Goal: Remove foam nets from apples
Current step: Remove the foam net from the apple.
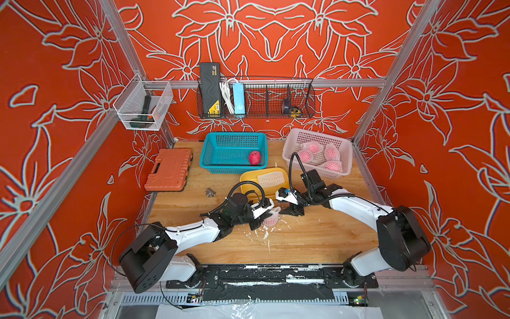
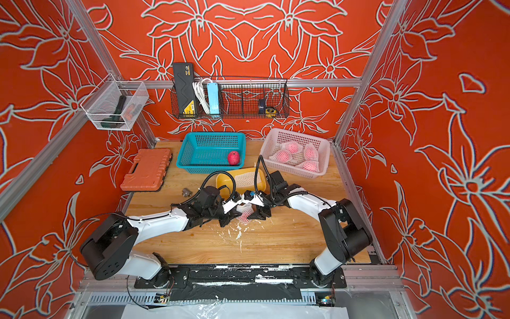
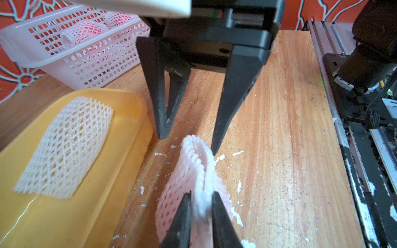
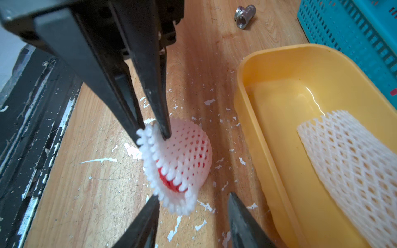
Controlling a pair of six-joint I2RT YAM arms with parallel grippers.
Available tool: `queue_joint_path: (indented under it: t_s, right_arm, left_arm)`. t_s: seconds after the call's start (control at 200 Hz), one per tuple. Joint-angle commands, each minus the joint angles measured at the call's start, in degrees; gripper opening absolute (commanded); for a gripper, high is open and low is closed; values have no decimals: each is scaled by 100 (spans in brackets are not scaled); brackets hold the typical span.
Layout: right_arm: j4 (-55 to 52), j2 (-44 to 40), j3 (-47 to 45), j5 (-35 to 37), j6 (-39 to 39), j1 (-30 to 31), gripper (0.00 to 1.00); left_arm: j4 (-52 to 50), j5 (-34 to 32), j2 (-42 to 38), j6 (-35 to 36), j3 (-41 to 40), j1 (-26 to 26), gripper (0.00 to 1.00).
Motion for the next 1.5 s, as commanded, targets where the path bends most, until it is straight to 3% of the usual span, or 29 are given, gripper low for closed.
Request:
queue_joint_path:
  t_s: [0.0, 0.115, 0.235, 0.275, 0.335, 0.445, 0.651, 0.811, 1.036, 1.251, 1.401, 1.491]
  right_arm:
    - [-221, 149, 197, -274, -464, 102, 48]
    - [-86, 168, 153, -366, -485, 137, 44]
    - [-265, 191, 224, -336, -681, 171, 34]
    - [-280, 162, 215, -361, -698, 180, 28]
    - [-286, 124, 185, -389, -751, 187, 18]
    - [-244, 72, 125, -406, -762, 214, 10]
    - [-41, -25, 71, -501, -587, 237, 8]
    - [30, -70, 65, -505, -479, 239, 8]
    - [218, -116, -57, -561, -347, 269, 7]
    - [157, -150, -58, -407, -345, 283, 10]
    - [118, -229, -48, -224, -323, 283, 21]
    - [112, -317, -107, -27, -329, 274, 33]
  left_arm:
    - [171, 91, -38, 79, 2, 24, 19]
    - [168, 74, -38, 75, 12, 23, 20]
    - [54, -5, -62, 86, 47, 47, 22]
    - [4, -39, -91, 63, 57, 67, 28]
    - [-86, -80, -155, -2, 39, 130, 47]
    - [-369, -159, -307, -117, 8, 262, 67]
    - [-614, -68, -485, -165, -132, 314, 74]
    - [-990, 185, 17, -72, 285, 311, 72]
    - [-620, 401, 351, -196, 368, 313, 65]
    - [-448, 573, 496, -207, 439, 312, 40]
    - [-376, 640, 423, -208, 483, 313, 26]
    - [-377, 622, 358, -192, 502, 312, 20]
